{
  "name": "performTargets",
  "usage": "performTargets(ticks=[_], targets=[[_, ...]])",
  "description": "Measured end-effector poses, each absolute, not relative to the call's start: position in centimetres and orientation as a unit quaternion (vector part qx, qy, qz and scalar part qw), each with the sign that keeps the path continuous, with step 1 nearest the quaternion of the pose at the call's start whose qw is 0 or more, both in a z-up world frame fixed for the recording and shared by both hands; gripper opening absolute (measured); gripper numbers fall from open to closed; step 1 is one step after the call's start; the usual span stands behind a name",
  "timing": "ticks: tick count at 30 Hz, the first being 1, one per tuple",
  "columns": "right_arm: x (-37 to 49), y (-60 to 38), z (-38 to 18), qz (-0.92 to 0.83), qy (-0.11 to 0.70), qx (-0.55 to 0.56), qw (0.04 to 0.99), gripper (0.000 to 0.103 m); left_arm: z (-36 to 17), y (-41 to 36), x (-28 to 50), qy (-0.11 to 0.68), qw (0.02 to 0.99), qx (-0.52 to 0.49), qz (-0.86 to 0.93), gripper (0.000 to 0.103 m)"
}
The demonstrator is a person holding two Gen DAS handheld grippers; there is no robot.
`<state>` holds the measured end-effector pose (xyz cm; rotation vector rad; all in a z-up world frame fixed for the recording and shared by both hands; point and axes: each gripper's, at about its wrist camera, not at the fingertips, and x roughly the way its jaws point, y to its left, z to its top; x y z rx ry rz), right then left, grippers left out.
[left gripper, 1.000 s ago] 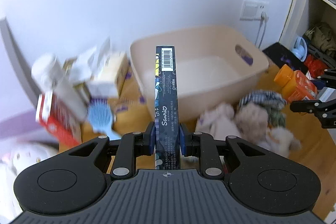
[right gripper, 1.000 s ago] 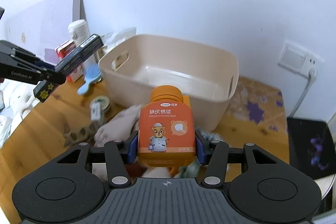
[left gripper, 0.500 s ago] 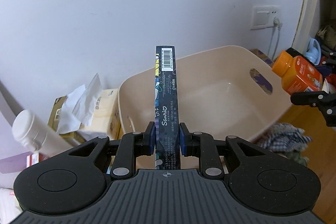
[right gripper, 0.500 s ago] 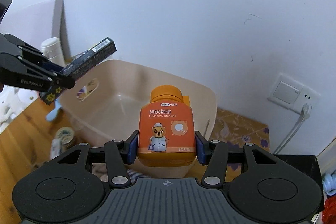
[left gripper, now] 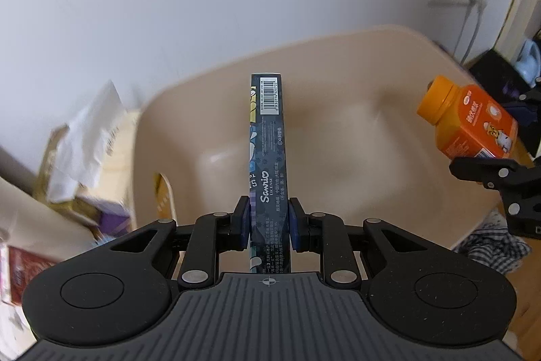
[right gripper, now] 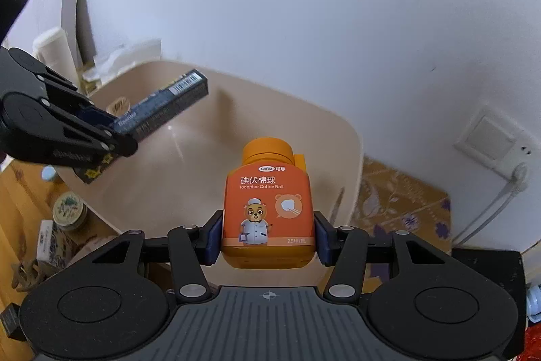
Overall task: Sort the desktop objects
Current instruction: 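Carry both items to the beige basket and open both grippers to drop them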
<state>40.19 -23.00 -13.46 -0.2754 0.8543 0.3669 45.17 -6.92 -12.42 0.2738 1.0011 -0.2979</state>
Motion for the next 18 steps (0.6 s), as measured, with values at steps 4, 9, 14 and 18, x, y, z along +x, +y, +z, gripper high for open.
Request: performTargets(ticks=[4,9,14,18], targets=[[41.3,-22.3,-14.9,0.181,0.442,-0.139,0.868,0.05,-14.3,-6.9,46.1,0.516,0.838,0.116,-0.136,0.023],[41.9,-21.6,-16.1,0.178,0.465,-0.138,0.856,0.05,-15.6,-6.4,47.0,0.544,0.822,0.108,-0.131,0.023],[42.0,-20.9,-16.1,0.173,0.475,-0.134,0.852,0.05,-15.8,-6.3,47.3,0.556,0.815,0.097,-0.129,0.028],[41.4,-21.5,-15.5,0.165,0.472,-0.123,0.857,0.058,-15.6,-5.8,46.8,0.547,0.823,0.085,-0.128,0.062]])
